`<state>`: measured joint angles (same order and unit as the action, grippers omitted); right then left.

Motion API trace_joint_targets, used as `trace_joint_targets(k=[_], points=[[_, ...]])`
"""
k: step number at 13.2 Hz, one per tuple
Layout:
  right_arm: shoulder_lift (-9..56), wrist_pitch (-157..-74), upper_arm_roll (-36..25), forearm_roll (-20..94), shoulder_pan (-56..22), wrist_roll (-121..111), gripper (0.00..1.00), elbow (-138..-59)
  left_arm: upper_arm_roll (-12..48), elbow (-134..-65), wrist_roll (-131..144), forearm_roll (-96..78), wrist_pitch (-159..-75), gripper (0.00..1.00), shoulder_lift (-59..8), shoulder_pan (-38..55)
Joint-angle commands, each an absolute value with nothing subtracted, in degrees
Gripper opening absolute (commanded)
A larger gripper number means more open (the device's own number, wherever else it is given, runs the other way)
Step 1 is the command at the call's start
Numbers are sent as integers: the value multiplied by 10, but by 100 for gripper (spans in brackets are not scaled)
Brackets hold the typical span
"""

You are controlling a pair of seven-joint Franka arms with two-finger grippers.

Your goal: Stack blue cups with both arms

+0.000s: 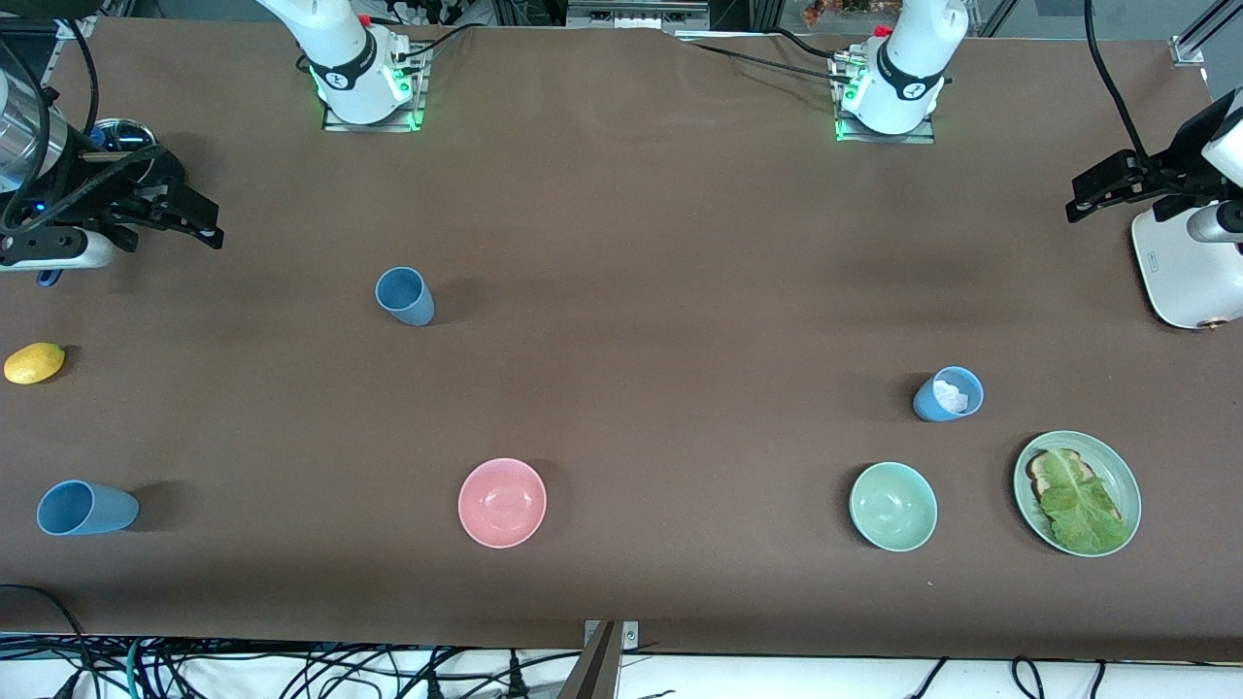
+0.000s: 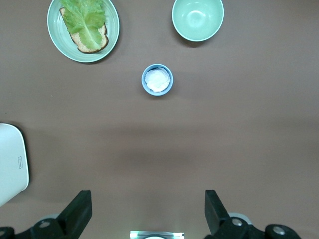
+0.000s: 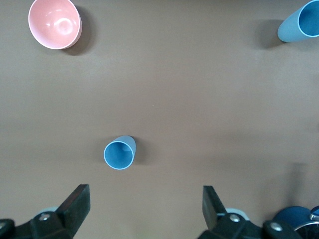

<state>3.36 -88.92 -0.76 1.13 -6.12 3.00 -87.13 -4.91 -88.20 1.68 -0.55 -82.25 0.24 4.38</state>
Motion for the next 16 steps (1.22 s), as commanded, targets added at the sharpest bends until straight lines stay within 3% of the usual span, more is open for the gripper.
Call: trace_joint_targets(k=[1,16], points=[[36,-886,-6,3,-63,24,100,-864,-48,-869,19,15,-823,100,-3,40],[36,-885,-6,5,-62,22,100,-864,-47,-860,20,26,-823,100,-3,40]])
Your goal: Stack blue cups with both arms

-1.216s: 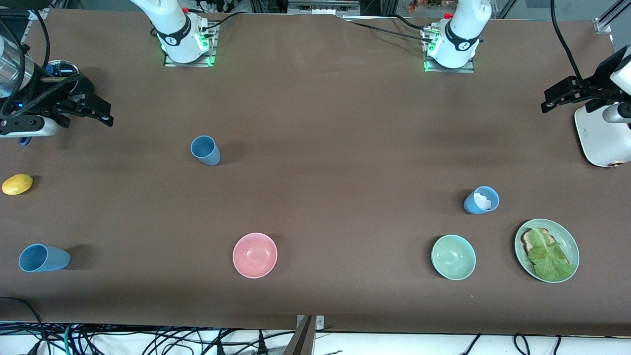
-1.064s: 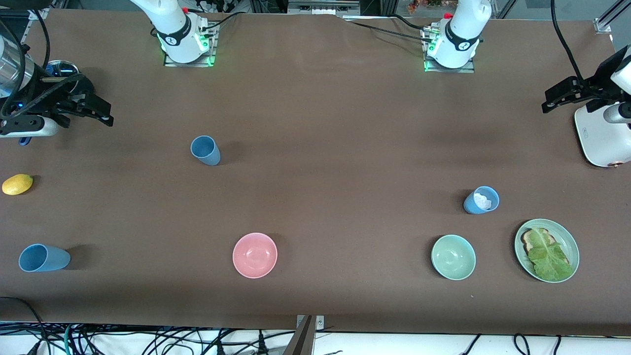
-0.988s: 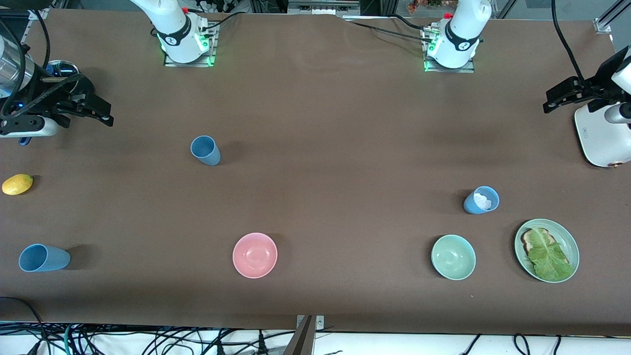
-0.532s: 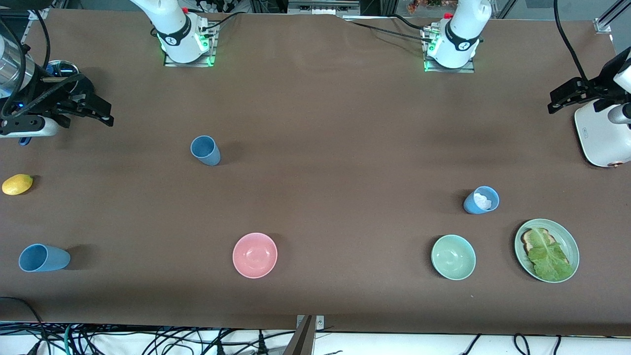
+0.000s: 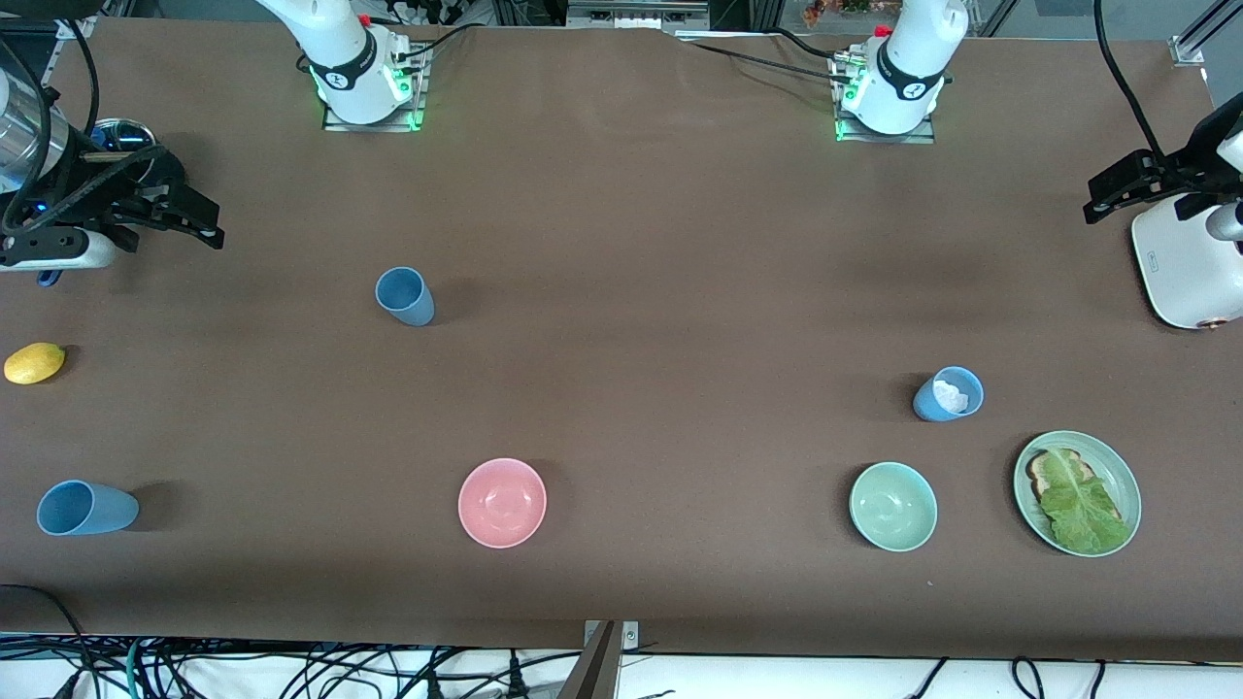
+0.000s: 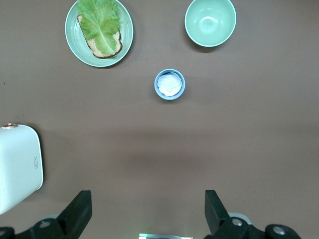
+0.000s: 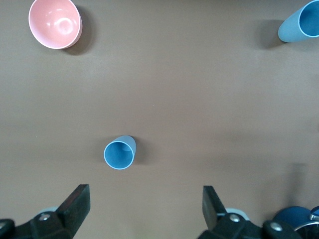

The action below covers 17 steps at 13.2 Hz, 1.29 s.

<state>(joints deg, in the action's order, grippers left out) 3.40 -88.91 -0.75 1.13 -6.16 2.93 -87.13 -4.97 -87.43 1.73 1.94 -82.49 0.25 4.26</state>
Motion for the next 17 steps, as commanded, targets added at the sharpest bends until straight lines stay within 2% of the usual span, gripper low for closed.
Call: trace_joint_targets(k=[1,17], points=[[36,-884,-6,5,-62,22,100,-865,-47,-860,20,25,-823,100,-3,40],[36,-884,-6,4,-62,23,100,-867,-47,-860,20,11,-823,100,-3,40]])
